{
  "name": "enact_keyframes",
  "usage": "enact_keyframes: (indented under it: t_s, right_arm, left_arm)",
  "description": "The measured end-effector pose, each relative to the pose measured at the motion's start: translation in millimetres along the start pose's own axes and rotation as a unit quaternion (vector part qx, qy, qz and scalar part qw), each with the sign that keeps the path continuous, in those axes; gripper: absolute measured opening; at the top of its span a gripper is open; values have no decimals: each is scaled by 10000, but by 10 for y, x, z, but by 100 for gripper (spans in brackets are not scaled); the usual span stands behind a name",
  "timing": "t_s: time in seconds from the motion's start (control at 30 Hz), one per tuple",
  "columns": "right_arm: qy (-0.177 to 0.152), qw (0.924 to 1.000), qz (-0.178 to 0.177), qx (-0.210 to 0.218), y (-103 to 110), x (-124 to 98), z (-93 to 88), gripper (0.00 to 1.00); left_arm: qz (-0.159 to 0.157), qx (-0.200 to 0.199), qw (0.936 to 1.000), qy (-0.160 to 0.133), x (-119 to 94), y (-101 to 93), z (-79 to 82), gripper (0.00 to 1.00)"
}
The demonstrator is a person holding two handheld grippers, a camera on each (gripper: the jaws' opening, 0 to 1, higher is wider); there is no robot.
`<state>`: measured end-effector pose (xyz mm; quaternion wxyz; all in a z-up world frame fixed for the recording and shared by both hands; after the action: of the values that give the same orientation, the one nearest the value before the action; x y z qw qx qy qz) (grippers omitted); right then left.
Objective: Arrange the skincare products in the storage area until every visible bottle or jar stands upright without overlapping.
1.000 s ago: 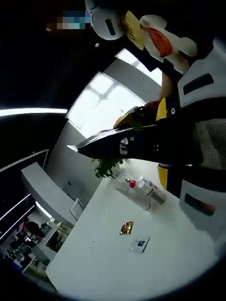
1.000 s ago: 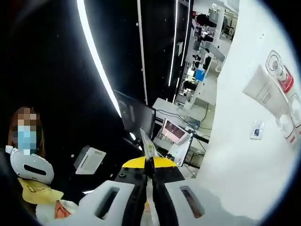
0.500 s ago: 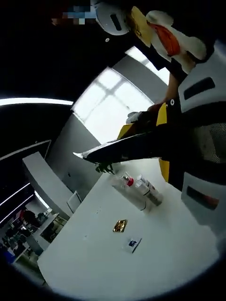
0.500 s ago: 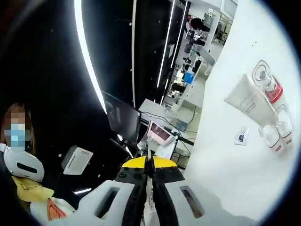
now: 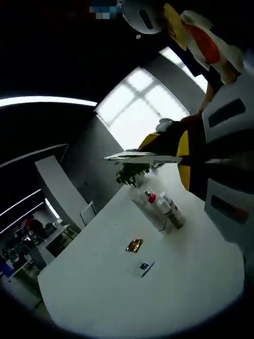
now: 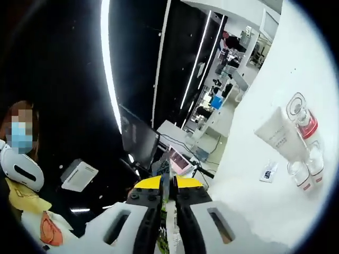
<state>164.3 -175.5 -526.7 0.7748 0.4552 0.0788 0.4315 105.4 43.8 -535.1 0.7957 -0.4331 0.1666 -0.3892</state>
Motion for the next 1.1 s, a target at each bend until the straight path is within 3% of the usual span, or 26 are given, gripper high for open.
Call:
enact_keyframes:
  t_s: [0.07,0.13,0.23,0.3,0.37,0.43,0.77,0.87,1.0,1.1]
  right_arm:
    - [310,9994,10,125,3,-7,-91,29]
    - [507,9987,-49,71,-11,-21,-181,25]
    - [446,9989,-93,147,-41,-65,-223,13]
    - [422,9981,-124,425,-45,-82,-240,11]
    - [328,9986,-138,388,-35,-92,-229,6]
    - [258,9964,-28,803,-2,-100,-213,2]
    - [418,9944,122,961,79,-50,-322,1]
    - [447,9939,92,1004,83,-30,-359,1]
    - [462,9938,45,1012,105,2,-411,1]
    - [441,9937,-14,1032,94,-10,-416,1]
  left_arm:
    - [-188,-421,9986,-249,20,-19,-8,4]
    - [-234,-591,9971,-411,34,-22,-17,4]
    - [-179,-439,9980,-423,30,-34,-17,4]
    - [-164,-437,9978,-464,24,-41,-16,4]
    - [-27,-430,9978,-499,10,-26,-23,3]
    - [292,-68,9985,-453,-19,17,-37,4]
    - [458,-16,9975,-540,-162,34,-65,4]
    - [509,215,9971,-525,-201,49,-56,6]
    - [636,427,9968,-225,-214,81,-58,8]
    - [671,406,9968,-181,-216,119,-63,10]
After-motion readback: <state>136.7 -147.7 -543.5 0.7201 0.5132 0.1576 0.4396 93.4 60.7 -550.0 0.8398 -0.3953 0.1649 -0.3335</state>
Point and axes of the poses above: the point that each gripper's makers call its tool centre point, and the gripper's own axes: x roughly forward along the fingers, y roughly to its left, z roughly out of its top, the point moved 10 cm from there along -x, roughly backward along the fingers, and after that the axes turned 6 degrees about -y, right-handed, at the moved point
